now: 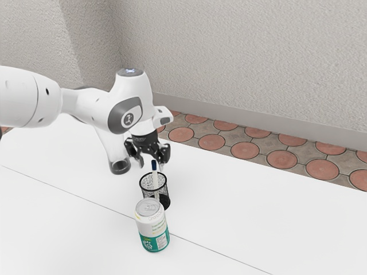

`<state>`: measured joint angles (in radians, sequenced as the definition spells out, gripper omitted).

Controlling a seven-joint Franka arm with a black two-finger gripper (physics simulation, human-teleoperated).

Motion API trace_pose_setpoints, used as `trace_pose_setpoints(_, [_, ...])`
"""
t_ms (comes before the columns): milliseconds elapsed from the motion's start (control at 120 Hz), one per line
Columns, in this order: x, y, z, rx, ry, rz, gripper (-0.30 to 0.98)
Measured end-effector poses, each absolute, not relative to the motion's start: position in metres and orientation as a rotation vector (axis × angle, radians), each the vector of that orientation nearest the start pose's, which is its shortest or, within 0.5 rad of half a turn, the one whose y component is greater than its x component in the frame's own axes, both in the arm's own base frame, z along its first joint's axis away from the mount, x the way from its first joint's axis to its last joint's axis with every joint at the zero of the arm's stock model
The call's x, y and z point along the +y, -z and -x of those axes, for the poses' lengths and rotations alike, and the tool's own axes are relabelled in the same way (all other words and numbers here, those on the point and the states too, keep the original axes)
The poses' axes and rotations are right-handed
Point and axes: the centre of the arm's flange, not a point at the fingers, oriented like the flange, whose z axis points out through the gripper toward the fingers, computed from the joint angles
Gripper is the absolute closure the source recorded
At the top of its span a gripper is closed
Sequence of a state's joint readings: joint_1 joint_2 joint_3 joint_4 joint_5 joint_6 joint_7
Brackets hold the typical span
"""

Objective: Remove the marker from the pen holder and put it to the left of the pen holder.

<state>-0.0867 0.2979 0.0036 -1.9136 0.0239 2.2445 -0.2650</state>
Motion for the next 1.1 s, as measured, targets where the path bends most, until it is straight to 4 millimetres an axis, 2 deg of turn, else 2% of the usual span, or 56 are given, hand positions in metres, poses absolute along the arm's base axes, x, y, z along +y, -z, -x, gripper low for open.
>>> trace_pose_setpoints(75, [-0.051,-0.346,-0.619,-0.244,0.068,3.106,0.37])
trace_pose_setpoints(175, [-0.052,-0.346,-0.619,-0.229,0.072,3.096,0.49])
trace_pose_setpoints(325, [-0.053,-0.347,-0.618,-0.227,0.074,3.096,0.63])
trace_pose_setpoints(467, [-0.056,-0.351,-0.616,-0.225,0.082,3.094,0.70])
trace_pose_setpoints(725, [-0.064,-0.408,-0.605,-0.185,0.223,3.069,0.75])
trace_pose_setpoints(942, [-0.052,-0.463,-0.599,-0.162,0.374,2.999,0.76])
trace_pose_setpoints(1017, [-0.041,-0.471,-0.598,-0.182,0.388,2.981,0.77])
trace_pose_setpoints(1100, [-0.017,-0.464,-0.599,-0.234,0.352,2.965,0.77])
